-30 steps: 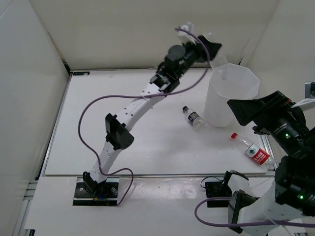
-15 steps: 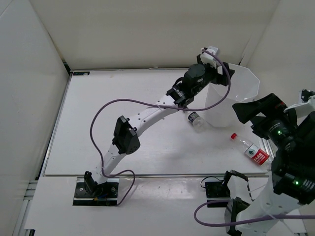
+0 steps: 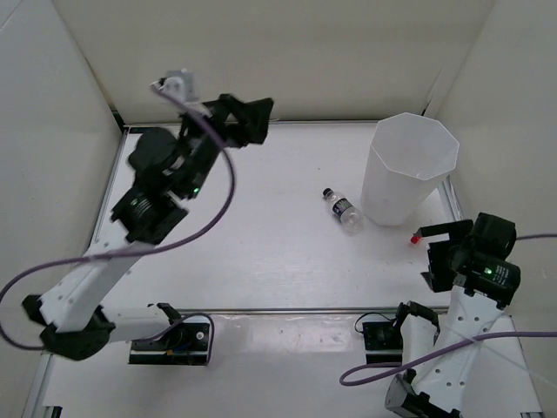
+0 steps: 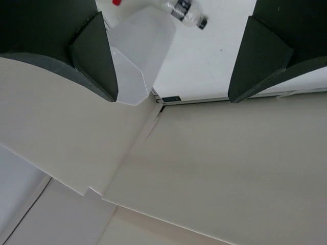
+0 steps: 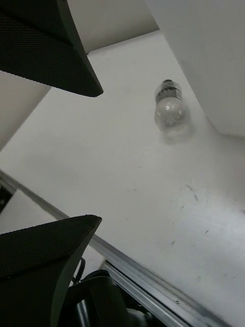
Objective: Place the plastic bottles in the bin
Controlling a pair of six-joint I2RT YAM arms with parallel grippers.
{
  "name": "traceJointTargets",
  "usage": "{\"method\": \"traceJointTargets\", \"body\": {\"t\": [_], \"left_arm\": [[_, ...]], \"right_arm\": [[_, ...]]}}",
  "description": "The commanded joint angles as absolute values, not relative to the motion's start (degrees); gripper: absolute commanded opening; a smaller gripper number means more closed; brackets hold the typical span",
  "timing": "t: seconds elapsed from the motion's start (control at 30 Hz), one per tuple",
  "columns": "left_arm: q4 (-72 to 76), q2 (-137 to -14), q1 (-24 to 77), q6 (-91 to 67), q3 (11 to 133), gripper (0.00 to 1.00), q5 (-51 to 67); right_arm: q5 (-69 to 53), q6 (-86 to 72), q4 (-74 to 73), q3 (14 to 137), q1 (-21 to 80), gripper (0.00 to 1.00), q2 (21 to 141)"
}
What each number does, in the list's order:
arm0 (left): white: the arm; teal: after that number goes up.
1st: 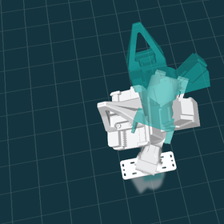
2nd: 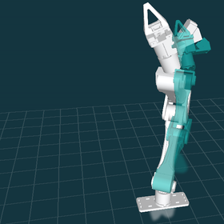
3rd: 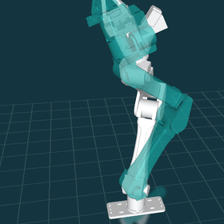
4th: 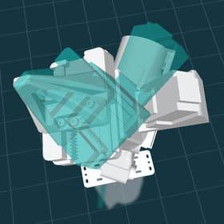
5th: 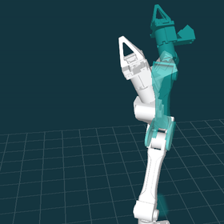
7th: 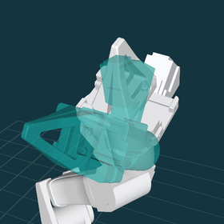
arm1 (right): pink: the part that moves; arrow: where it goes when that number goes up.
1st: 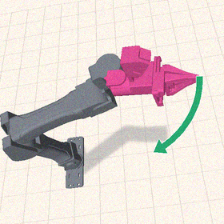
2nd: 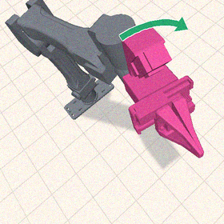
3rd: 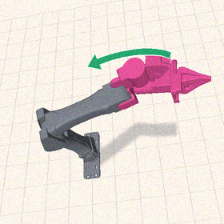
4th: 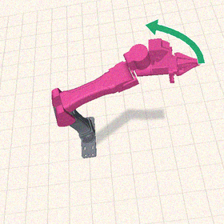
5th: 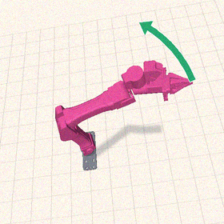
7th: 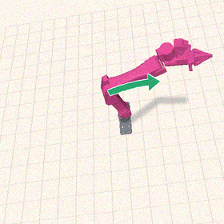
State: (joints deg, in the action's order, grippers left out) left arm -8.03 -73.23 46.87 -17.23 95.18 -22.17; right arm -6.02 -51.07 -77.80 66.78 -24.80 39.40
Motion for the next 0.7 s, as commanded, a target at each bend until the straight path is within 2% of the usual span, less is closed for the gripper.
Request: {"method": "traceJointTargets", "body": {"t": [0.0,0.17,0.5,0.67], "left_arm": [[-19.8,-67.9,47.5,-21.2,87.8,1.00,-22.4],[-29.3,-61.2,47.5,-22.3,82.9,1.00,-20.0],[-39.5,-59.9,47.5,-24.6,85.0,1.00,-15.8],[-42.2,-58.8,47.5,-26.2,83.8,1.00,-15.3]], "right_arm": [[-1.8,-70.7,-83.1,60.9,-25.1,1.00,37.4],[6.1,-81.6,-83.1,56.3,-25.1,1.00,41.2],[13.1,-87.9,-70.1,44.3,-25.1,1.00,48.7],[15.9,-88.4,-65.9,43.8,-25.1,1.00,55.4]]}}
